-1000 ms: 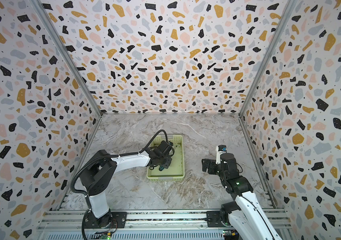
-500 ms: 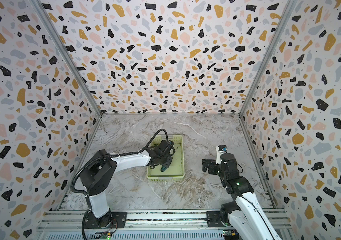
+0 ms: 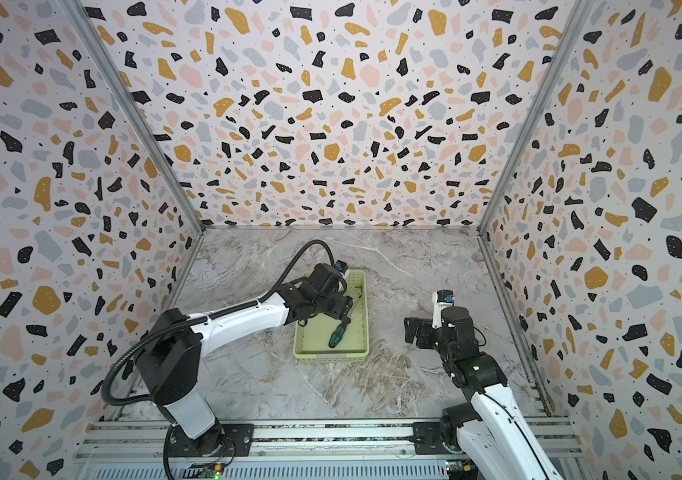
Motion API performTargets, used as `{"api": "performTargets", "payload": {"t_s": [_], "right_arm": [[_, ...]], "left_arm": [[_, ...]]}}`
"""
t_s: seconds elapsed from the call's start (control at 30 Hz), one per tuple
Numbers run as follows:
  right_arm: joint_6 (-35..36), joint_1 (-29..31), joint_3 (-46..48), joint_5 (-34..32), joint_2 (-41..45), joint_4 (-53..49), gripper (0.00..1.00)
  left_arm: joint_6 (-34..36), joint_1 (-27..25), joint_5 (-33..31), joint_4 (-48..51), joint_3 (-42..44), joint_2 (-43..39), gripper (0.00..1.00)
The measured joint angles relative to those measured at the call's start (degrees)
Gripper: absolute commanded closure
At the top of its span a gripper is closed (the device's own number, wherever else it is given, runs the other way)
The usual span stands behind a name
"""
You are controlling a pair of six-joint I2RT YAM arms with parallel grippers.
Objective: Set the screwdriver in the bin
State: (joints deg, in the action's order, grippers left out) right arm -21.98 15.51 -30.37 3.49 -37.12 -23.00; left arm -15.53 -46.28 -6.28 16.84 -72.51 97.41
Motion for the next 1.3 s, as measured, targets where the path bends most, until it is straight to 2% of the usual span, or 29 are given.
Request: {"api": "performTargets", "payload": {"t_s": [0.2, 0.33, 0.43, 0.63, 0.87, 0.97, 1.13, 1.3], "right_arm": [[0.0, 0.0, 0.0, -0.1, -0.6, 0.0, 0.01], [0.0, 0.0, 0.0, -0.2, -2.0, 0.1, 0.01], [0.0, 0.0, -0.1, -0.2, -4.0, 0.6, 0.01], [0.4, 0.0, -2.3, 0.6, -10.3, 5.6, 0.01], [0.8, 0.0, -3.7, 0.7, -16.4, 17.0, 0.01], [2.7, 0.1, -3.7, 1.7, -18.5, 22.4, 0.01], [4.8, 0.2, -3.7, 2.1, -22.2, 30.0, 0.01], [6.9, 0.2, -3.7, 1.1, -26.5, 36.1, 0.01]], "left_arm": [[0.7, 1.8, 0.6, -0.7, -0.3, -9.5, 0.12], [1.4, 6.0, 1.5, -3.9, 4.2, -17.9, 0.09], [2.1, 8.8, 0.1, -5.8, 9.4, -24.7, 0.0], [2.8, 9.6, -10.7, -7.1, 19.2, -38.4, 0.01], [0.0, 9.6, -30.7, -11.5, 33.8, -55.7, 0.0], [1.2, 9.6, -36.9, -16.2, 41.7, -64.6, 0.02], [7.8, 9.6, -41.4, -25.3, 51.8, -74.9, 0.0], [16.1, 9.6, -43.4, -32.8, 59.1, -76.0, 0.0]]}}
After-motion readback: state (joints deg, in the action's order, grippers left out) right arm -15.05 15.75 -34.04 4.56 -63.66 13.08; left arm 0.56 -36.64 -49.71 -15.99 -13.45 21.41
